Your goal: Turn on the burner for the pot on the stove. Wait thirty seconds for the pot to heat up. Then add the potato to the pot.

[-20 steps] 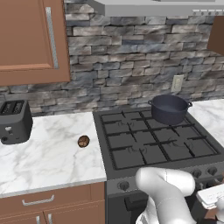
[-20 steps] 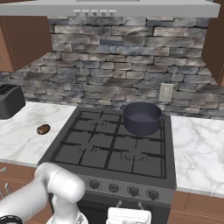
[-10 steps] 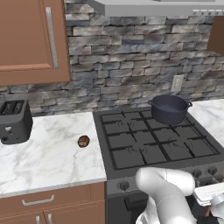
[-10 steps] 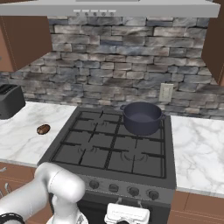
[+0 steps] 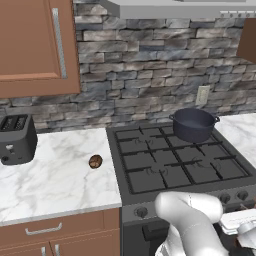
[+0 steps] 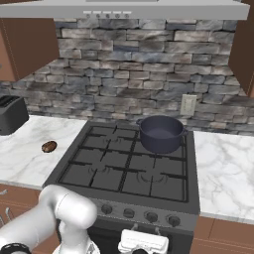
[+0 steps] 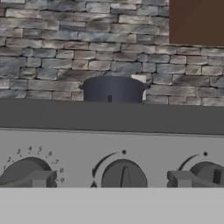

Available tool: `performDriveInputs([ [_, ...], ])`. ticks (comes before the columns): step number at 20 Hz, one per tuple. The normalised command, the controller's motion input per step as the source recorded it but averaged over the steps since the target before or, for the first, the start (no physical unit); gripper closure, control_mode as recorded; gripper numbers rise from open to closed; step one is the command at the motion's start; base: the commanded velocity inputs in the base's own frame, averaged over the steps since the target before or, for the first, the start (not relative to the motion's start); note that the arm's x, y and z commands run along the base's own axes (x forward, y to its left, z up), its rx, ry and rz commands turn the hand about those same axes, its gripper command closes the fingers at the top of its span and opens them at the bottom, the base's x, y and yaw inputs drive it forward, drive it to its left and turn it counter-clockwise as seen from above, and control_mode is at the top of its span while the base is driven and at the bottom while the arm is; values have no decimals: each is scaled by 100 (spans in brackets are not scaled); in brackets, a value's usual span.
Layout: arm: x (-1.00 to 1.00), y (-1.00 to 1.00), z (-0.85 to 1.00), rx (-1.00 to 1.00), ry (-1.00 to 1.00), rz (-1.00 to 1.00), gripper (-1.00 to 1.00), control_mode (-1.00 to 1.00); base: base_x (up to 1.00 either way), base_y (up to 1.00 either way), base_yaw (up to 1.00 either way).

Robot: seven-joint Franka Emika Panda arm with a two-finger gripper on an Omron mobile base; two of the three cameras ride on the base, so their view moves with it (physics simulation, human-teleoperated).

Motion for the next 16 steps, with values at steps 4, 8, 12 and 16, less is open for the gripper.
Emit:
performDriveInputs([
  [4,5,0,-15,0,0,0,-100,-100,0,0,0],
  [8,4,0,-11,0,0,0,-100,-100,0,0,0],
  [12,11,0,-8,0,0,0,-100,-100,0,0,0],
  [16,16,-2,-3,0,0,0,-100,-100,0,0,0],
])
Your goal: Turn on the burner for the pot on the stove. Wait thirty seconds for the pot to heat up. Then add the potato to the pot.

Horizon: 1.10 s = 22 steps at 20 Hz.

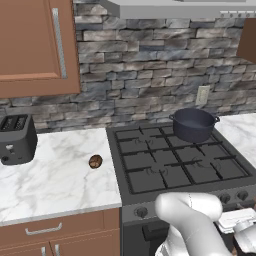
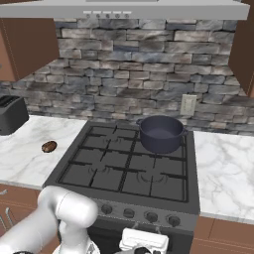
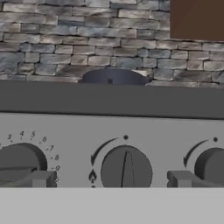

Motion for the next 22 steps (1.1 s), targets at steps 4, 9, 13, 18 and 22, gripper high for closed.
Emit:
performDriveInputs([
  [4,20,-8,0,0,0,0,-100,-100,0,0,0],
  [9,22,-2,-1,0,0,0,-100,-100,0,0,0],
  [13,23,0,-8,0,0,0,-100,-100,0,0,0],
  [18,25,0,-10,0,0,0,-100,-100,0,0,0],
  [22,30,0,-10,0,0,0,-100,-100,0,0,0],
])
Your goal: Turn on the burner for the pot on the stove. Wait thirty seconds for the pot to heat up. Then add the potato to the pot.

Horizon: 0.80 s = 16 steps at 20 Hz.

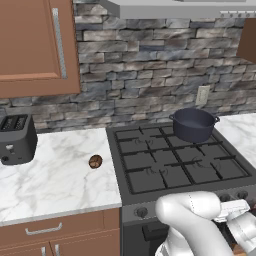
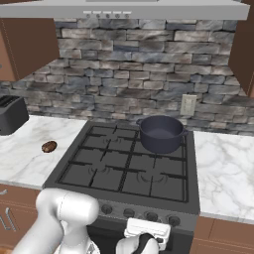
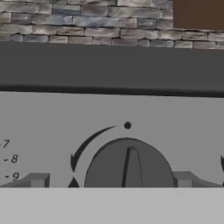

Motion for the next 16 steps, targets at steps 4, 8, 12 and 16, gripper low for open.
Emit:
performDriveInputs([
  [4,34,-5,-10,0,0,0,-100,-100,0,0,0],
  [8,37,0,-16,0,0,0,-100,-100,0,0,0],
  [12,38,0,-22,0,0,0,100,-100,0,0,0],
  [16,24,0,-2,0,0,0,100,-100,0,0,0],
])
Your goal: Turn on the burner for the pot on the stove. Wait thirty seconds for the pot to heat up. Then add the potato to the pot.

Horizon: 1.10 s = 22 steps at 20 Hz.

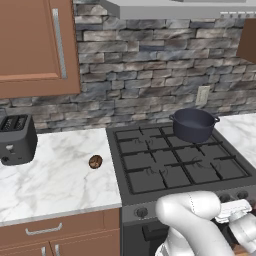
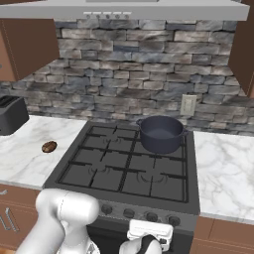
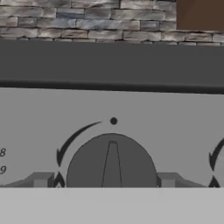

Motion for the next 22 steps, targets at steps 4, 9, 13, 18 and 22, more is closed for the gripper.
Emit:
performDriveInputs([
  [4,-2,8,0,-1,-5,0,100,-100,0,0,0],
  [9,-21,34,1,-16,-15,5,100,-100,0,0,0],
  [13,-22,40,16,-26,-26,13,100,-100,0,0,0],
  [18,0,33,46,-42,-32,36,100,-100,0,0,0],
  [22,-6,34,32,-44,-33,45,100,-100,0,0,0],
])
